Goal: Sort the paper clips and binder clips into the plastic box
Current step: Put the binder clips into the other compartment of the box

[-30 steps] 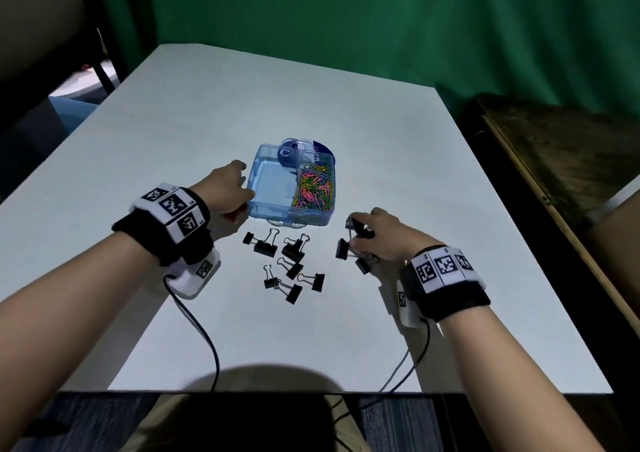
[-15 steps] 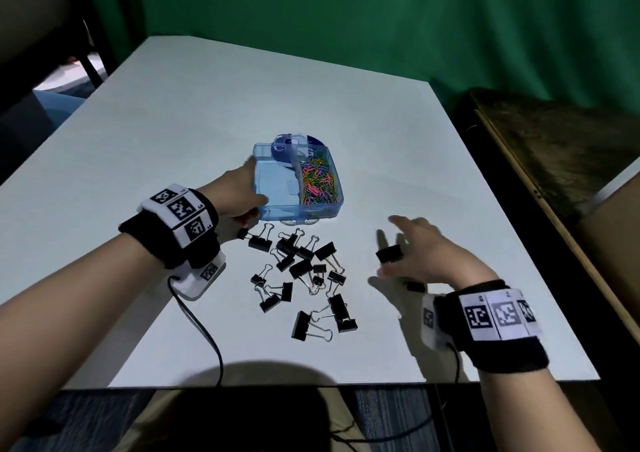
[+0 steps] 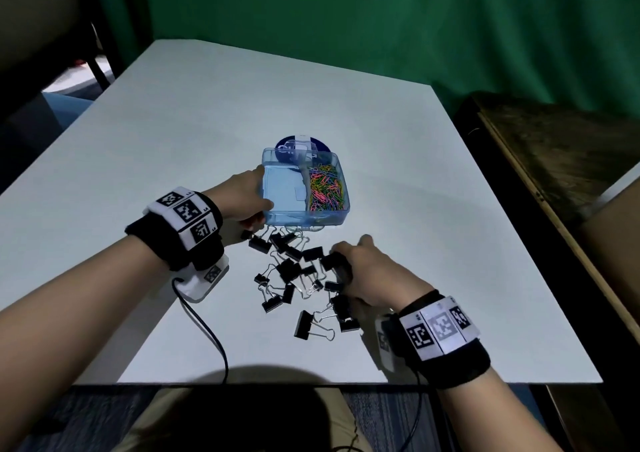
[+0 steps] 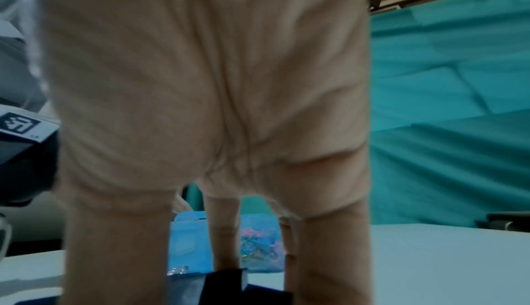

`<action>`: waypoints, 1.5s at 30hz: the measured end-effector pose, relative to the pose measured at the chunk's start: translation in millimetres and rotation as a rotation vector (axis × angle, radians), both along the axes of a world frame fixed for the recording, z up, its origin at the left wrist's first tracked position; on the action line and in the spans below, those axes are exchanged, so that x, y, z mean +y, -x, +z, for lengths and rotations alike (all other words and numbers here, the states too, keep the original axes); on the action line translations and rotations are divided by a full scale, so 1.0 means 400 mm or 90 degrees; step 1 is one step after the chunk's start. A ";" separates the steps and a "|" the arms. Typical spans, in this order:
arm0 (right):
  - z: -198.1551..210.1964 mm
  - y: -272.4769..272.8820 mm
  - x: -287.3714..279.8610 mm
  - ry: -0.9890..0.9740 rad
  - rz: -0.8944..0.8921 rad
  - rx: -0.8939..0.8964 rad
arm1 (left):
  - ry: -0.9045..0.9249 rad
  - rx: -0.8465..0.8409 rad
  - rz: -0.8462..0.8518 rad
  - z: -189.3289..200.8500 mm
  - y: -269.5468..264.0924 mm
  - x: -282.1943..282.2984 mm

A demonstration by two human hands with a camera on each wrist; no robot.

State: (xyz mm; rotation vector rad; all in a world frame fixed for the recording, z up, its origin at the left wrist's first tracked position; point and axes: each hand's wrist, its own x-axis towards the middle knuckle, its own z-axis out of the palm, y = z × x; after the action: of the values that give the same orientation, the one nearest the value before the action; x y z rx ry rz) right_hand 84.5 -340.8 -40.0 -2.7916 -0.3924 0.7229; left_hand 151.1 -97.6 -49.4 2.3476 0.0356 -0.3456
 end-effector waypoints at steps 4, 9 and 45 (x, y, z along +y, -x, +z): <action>0.003 -0.001 0.018 -0.019 0.023 -0.022 | 0.014 0.017 -0.016 0.007 0.015 -0.006; 0.011 -0.007 0.021 -0.009 0.057 -0.082 | -0.078 0.005 0.045 0.030 0.053 -0.001; 0.071 -0.107 0.098 -0.426 -0.142 -0.189 | 0.043 -0.096 0.101 0.130 -0.011 -0.028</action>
State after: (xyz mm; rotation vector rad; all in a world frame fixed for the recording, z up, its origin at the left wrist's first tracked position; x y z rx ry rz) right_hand 127.3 -301.6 -11.4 -2.2415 -0.2947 0.0870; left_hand 155.4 -108.7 2.5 2.2794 0.1339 -0.0901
